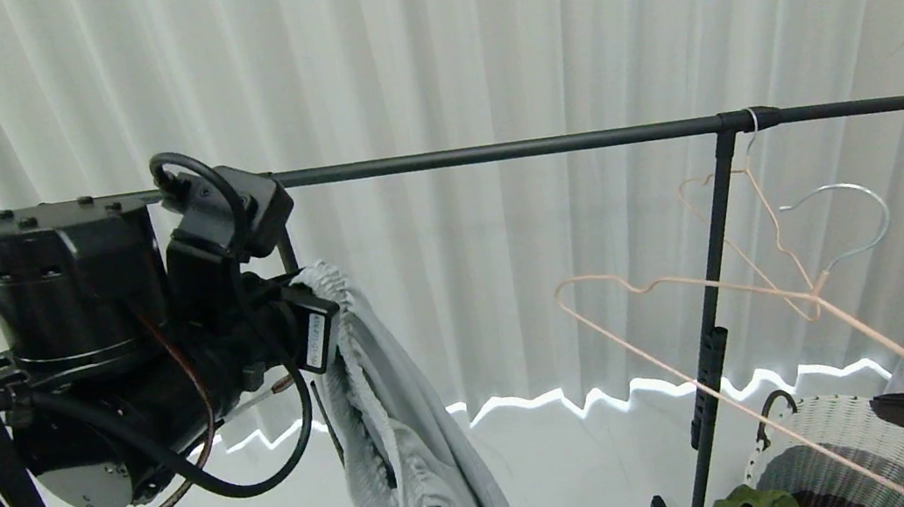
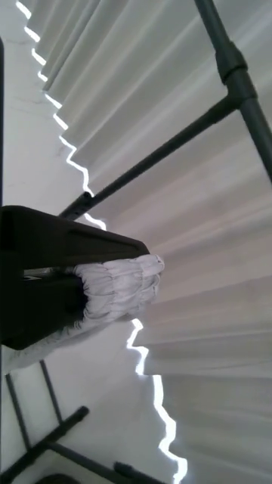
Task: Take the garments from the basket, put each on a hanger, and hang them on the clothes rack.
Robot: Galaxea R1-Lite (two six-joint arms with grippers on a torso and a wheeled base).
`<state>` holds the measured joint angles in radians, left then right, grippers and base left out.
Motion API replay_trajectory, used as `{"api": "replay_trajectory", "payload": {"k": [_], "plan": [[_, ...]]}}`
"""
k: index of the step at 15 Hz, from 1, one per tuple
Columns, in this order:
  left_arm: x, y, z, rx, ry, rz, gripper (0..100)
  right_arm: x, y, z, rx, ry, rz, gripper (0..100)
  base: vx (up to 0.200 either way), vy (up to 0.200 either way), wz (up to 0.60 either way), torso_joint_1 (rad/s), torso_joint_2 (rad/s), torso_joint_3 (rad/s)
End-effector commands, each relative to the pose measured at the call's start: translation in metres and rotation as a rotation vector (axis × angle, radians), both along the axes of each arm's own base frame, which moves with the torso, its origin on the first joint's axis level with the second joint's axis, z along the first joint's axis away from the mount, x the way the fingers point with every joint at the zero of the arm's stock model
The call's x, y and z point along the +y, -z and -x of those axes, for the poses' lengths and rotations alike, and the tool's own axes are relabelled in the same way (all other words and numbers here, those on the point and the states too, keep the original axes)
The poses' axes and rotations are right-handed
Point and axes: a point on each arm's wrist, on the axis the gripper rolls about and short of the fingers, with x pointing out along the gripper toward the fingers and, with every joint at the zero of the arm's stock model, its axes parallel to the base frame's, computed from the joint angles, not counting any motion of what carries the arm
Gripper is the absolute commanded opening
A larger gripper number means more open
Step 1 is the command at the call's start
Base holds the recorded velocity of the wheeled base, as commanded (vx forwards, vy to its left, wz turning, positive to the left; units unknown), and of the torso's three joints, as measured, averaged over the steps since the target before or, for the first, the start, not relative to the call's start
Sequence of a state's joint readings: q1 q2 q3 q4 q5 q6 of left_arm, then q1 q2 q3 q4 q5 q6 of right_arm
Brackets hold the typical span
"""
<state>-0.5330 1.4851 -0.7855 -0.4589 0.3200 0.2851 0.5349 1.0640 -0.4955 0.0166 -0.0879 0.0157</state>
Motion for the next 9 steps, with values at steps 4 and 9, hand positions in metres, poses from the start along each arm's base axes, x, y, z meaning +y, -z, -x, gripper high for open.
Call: {"api": "replay_trajectory", "payload": {"k": [4,9], "plan": [[-0.007,0.029,-0.011,0.075,-0.120,-0.111,0,0.029,0.010,0.024,0.096,-0.231,-0.048,0,0.000,0.000,0.00,0.000,0.00,0.000],[-0.038,0.031,-0.024,0.098,-0.095,0.031,0,0.052,0.012,0.044,0.198,-0.363,-0.116,0,0.000,0.000,0.00,0.000,0.00,0.000]]}}
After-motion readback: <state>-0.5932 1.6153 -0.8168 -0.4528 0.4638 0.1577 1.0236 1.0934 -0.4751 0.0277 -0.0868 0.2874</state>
